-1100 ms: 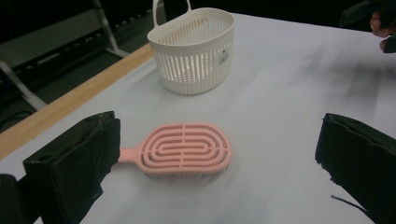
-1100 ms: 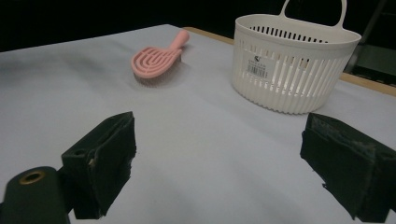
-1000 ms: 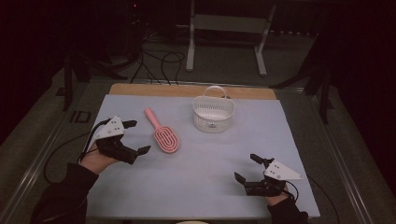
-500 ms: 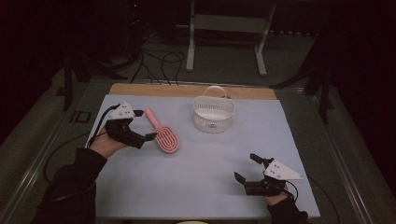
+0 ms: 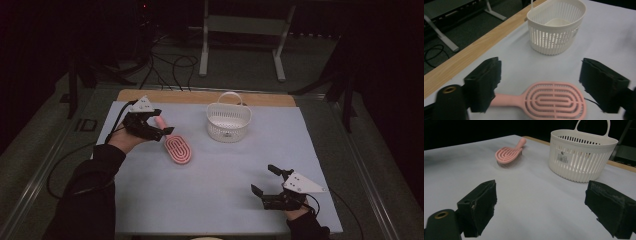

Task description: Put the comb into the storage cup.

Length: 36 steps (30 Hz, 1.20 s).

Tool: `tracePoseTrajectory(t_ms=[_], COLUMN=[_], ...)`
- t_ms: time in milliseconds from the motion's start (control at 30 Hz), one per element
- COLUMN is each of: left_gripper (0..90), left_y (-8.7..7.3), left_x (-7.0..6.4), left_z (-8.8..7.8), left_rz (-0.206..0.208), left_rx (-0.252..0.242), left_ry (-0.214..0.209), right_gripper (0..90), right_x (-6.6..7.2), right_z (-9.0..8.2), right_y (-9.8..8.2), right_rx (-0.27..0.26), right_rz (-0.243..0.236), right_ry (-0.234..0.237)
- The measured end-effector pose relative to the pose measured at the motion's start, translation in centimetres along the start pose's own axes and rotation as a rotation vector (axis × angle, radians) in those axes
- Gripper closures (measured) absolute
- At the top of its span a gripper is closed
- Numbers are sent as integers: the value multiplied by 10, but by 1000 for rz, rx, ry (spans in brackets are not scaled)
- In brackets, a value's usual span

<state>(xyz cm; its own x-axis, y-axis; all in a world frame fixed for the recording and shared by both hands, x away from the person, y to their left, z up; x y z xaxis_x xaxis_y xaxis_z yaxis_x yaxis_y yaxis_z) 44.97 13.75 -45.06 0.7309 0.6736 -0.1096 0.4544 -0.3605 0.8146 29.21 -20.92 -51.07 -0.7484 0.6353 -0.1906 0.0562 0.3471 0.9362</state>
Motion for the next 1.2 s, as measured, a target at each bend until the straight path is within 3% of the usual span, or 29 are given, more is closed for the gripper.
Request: tracePoseTrajectory(t_ms=[33, 133, 333, 467, 667, 967, 1200], left_gripper=[272, 292, 423, 541, 638, 865, 900], left_y=[0, -1, -2, -3, -9, -18, -29], left_x=[1, 7, 20, 25, 34, 43, 45], left_z=[2, 7, 16, 22, 33, 52, 73], left_rz=[-4, -10, -46, -43, -50, -51, -33], left_rx=[0, 12, 15, 19, 55, 111, 203], left_ry=[-5, 0, 51, 80, 122, 137, 145], right_gripper=[103, 103, 104, 103, 104, 104, 104], right_x=[1, 1, 1, 2, 3, 4, 5], right_z=[0, 1, 1, 1, 1, 2, 2], right_y=[0, 0, 1, 0, 0, 0, 0], right_rx=[1, 1, -4, 2, 2, 1, -2], right_rz=[-1, -4, -6, -9, -11, -11, -9], right_ry=[3, 3, 4, 9, 12, 16, 22])
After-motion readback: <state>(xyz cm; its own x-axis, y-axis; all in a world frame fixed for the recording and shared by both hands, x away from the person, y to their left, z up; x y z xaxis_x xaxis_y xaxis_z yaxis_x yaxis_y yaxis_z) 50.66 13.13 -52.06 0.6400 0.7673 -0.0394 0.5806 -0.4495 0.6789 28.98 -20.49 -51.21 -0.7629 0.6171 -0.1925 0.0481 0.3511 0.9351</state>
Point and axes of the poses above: each handheld gripper's, and its own axes: z roughly forward along the jaws, y roughly out of its top, x roughly to its left, the point moved 8 cm from there along z, roughly forward along the jaws, and after that the axes turned 11 degrees about -z, right-handed, at the moved point
